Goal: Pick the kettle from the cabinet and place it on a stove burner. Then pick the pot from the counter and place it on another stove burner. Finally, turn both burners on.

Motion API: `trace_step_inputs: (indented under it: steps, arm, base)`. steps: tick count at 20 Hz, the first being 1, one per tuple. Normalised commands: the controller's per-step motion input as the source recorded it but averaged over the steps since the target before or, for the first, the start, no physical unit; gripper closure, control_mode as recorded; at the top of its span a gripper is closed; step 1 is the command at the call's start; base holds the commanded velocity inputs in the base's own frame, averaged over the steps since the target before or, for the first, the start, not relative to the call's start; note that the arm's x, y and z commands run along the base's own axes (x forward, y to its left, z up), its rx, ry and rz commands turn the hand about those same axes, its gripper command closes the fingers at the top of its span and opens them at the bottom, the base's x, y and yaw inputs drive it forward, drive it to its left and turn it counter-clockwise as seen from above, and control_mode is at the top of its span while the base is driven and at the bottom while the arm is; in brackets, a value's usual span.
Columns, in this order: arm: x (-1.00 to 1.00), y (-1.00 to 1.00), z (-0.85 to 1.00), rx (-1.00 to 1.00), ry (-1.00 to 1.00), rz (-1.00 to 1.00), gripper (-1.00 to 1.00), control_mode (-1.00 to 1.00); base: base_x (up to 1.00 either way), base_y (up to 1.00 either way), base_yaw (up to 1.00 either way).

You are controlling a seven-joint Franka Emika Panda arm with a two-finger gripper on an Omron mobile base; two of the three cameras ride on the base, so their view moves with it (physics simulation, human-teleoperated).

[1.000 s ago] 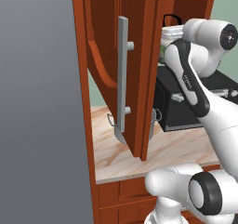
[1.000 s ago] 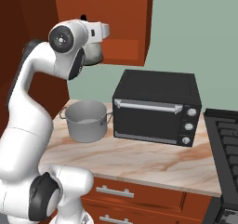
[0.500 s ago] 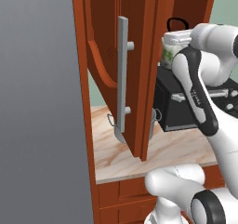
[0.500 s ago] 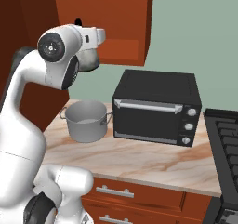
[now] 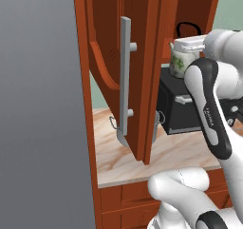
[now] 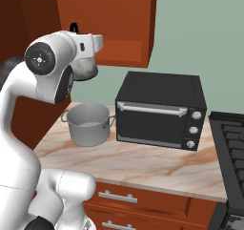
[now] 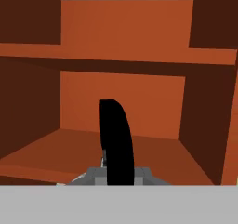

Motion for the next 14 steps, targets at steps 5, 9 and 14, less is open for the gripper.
trace_step_inputs:
  steps: [5, 9, 14]
  arm:
    - [-0.40, 0.00, 0.00, 0.00, 0.00, 0.00, 1.00, -1.00]
    - [-0.40, 0.00, 0.00, 0.00, 0.00, 0.00, 1.00, -1.00]
    - [-0.39, 0.00, 0.00, 0.00, 0.00, 0.00, 1.00, -1.00]
  base:
    - [0.00, 0.00, 0.00]
    - [0.00, 0.00, 0.00]
    - [0.00, 0.00, 0.00]
